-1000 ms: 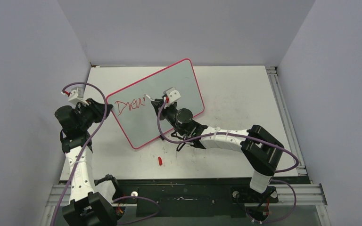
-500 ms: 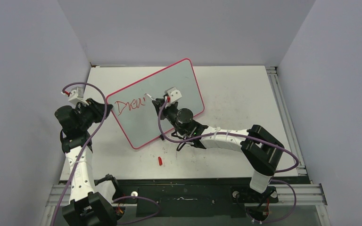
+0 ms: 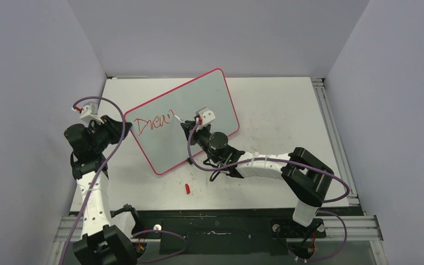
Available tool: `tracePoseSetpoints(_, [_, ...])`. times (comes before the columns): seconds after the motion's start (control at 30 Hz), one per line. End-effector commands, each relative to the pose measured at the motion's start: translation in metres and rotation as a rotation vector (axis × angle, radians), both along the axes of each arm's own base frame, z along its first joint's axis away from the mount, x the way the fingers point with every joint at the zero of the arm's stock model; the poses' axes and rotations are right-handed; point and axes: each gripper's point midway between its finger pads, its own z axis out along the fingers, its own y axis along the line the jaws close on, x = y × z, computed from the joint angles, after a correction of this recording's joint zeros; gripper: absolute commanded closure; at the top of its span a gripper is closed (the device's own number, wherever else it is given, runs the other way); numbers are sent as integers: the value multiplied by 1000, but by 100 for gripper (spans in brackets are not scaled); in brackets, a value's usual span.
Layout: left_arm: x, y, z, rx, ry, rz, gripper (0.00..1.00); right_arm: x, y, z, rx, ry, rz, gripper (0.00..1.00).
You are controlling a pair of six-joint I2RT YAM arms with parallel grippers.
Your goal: Write a sentence on the whiteboard
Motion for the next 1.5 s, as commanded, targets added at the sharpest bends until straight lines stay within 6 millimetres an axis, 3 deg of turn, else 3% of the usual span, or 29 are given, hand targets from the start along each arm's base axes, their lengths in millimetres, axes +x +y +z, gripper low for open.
tracePoseSetpoints(0.0, [-3,-12,3,-8,-8,-62,81,-2,-7,15,35,-9,-25,95])
tracePoseSetpoints(0.57, [-2,-12,3,-7,-4,-60,81,10,4,47,91,-72,-28,95])
tracePoseSetpoints(0.9, [-2,-12,2,-9,-2,-61,81,18,4,47,91,-67,-51,95])
tracePoseSetpoints(1.47, [-2,-12,2,-8,-3,-60,82,25,-13,39,89,-41,-107,95])
